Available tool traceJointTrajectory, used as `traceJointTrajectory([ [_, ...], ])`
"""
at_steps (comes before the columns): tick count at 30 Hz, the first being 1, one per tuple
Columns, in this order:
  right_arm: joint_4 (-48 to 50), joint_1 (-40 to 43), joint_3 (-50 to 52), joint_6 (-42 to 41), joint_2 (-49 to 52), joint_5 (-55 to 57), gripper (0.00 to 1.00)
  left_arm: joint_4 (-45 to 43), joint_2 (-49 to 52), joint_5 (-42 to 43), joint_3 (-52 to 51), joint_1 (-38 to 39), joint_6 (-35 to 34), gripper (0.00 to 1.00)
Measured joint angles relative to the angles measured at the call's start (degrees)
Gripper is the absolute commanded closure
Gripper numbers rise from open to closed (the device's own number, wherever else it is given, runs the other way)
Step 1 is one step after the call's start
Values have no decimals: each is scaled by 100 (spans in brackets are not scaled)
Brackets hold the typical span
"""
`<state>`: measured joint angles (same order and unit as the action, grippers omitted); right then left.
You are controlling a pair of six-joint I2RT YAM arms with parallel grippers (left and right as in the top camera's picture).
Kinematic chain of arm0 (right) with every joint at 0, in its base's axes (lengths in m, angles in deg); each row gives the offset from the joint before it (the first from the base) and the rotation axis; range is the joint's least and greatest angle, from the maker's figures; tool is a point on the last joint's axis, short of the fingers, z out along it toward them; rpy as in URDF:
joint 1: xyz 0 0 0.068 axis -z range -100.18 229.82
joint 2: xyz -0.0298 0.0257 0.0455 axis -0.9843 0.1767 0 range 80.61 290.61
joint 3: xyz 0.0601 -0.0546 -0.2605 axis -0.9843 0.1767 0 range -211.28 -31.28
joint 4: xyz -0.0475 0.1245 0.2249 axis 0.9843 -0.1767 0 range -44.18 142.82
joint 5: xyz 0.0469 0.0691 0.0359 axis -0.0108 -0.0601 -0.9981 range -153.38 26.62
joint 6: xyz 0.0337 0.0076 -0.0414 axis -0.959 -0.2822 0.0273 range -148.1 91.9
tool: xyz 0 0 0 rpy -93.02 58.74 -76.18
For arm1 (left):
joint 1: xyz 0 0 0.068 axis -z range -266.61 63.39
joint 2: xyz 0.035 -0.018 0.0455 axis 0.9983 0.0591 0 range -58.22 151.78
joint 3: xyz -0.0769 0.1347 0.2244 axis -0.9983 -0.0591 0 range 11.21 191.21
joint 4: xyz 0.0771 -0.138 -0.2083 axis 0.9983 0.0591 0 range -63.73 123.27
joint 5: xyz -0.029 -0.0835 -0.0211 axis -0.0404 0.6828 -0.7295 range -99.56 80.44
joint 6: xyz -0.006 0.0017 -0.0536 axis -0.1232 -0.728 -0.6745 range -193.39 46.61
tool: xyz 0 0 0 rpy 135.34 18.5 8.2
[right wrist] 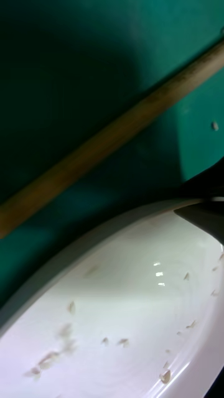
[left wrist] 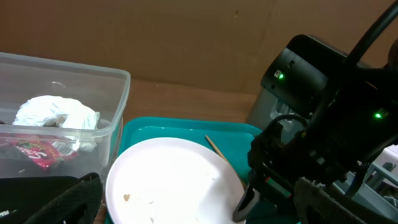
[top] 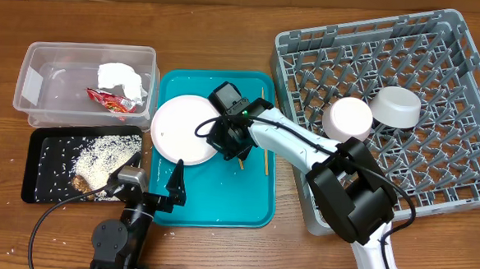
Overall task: Sort waste into correct bins and load items into the dishwasher
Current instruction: 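Grip the white plate rim with the right gripper and lift it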
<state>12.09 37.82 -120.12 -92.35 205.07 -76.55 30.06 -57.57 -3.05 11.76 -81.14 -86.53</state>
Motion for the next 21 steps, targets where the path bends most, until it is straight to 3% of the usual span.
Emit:
traceJointTrajectory([
  [10, -638, 181, 66, 874, -734, 809, 96, 0, 0, 0, 0, 0, -2, 0],
  [17, -1012, 188, 70, 2717, -2796, 3543, 96, 0, 0, 0, 0, 0, -2, 0],
  [21, -1032, 223, 66, 3696, -3191, 5399, 96, 0, 0, 0, 0, 0, 0, 0],
])
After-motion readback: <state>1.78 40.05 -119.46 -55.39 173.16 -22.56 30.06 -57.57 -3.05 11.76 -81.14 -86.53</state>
